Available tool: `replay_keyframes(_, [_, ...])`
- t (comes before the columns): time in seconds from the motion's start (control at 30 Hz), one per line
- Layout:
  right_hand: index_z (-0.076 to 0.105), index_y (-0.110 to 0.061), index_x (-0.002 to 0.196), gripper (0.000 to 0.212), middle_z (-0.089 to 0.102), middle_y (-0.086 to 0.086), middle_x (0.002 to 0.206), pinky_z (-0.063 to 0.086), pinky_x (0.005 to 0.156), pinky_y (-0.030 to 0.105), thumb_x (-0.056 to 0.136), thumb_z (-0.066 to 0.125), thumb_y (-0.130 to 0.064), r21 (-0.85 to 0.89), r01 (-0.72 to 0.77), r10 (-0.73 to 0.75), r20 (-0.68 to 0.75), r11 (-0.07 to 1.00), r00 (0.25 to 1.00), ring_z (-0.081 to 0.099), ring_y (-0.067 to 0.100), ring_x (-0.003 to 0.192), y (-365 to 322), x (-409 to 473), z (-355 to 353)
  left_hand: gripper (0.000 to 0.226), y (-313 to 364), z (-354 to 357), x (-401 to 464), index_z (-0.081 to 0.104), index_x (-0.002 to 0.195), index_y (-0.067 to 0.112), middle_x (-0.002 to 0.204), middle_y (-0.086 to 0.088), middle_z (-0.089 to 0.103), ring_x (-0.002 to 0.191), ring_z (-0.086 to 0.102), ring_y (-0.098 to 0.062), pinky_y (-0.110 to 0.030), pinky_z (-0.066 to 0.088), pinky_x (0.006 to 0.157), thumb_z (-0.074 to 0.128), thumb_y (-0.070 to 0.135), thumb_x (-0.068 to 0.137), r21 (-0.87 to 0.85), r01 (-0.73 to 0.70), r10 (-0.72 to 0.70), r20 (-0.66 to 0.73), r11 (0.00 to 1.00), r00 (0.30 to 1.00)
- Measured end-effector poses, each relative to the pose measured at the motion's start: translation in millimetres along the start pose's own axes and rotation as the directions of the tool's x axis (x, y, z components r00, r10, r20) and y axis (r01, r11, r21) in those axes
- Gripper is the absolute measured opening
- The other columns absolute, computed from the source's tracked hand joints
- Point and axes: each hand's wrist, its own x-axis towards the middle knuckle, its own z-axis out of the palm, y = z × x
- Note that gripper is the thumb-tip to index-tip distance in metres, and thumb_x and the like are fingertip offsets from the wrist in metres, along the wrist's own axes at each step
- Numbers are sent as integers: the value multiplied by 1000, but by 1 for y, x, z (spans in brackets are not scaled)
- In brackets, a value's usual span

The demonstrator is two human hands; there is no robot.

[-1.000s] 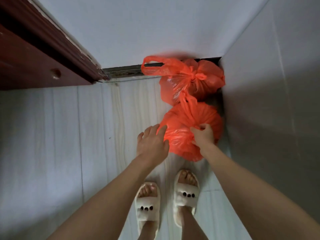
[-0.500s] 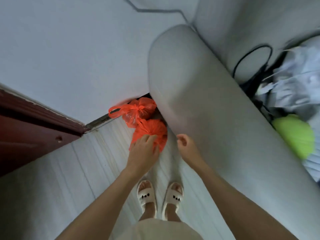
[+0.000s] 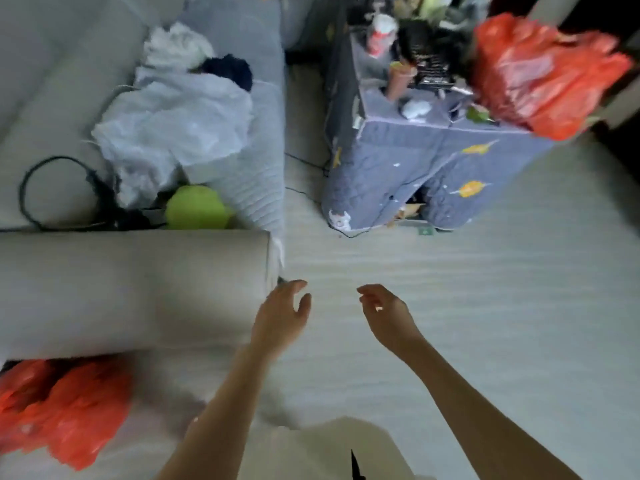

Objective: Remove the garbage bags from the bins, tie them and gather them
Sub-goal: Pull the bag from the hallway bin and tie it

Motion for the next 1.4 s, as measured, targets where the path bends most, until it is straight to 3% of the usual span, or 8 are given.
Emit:
replay_keyframes(0.23, [60,-7,112,27,66,13,115,43,91,29,91,44,-6,176,-263,308,-320,948,896,59,27,109,171,-40,-206,29,213,189,10,58,116,12,122,-6,60,113,56,-21,-27,42,92,54,22,89,-41,-360,351,341,932,872])
replay_keyframes(0.37, [61,-9,111,28,67,11,113,38,80,21,90,44,-7,278,-358,448,-424,891,787,60,27,108,247,-38,-284,30,305,278,31,56,118,15,125,-3,58,116,53,-17,-26,41,92,50,26,91,-37,-506,451,512,861,731])
replay_keyframes(0.57, [63,-13,109,27,68,9,112,43,80,24,90,43,-9,355,-409,540,-494,841,681,61,26,104,345,41,-407,27,443,397,117,59,114,9,120,-8,62,114,55,-22,-27,40,93,54,19,89,-59,-627,558,526,776,641])
replay_keyframes(0.7, [62,-12,110,27,67,9,114,42,80,23,91,44,-10,385,-412,560,-480,826,675,61,26,106,384,121,-498,28,533,454,189,60,114,8,119,-8,62,114,56,-22,-29,41,96,55,18,88,-80,-672,604,528,736,597])
replay_keyframes(0.8, [63,-11,109,27,68,10,111,41,77,22,91,42,-9,402,-399,560,-474,824,680,63,27,103,405,183,-579,29,611,492,249,59,115,8,119,-9,62,113,57,-22,-28,40,95,55,19,89,-66,-689,611,529,721,588])
replay_keyframes(0.97, [63,-4,106,26,68,18,104,49,90,39,89,42,-3,493,-328,571,-497,806,654,64,34,96,454,263,-699,30,728,567,331,58,117,8,120,-9,62,112,57,-23,-28,40,94,55,18,89,-59,-706,620,532,706,576])
replay_keyframes(1.1, [61,-4,109,27,67,18,108,47,88,36,89,42,-2,473,-307,541,-507,826,671,63,34,98,513,343,-798,30,822,643,404,57,118,11,123,-7,61,115,56,-23,-30,41,97,52,20,90,-65,-727,649,508,684,566])
replay_keyframes(1.4, [60,-6,111,27,65,15,114,46,88,33,90,42,-5,378,-207,380,-468,902,798,61,32,102,573,577,-1025,30,1014,739,590,58,118,11,121,-6,62,114,56,-20,-26,40,95,53,20,90,-18,-633,603,326,774,728])
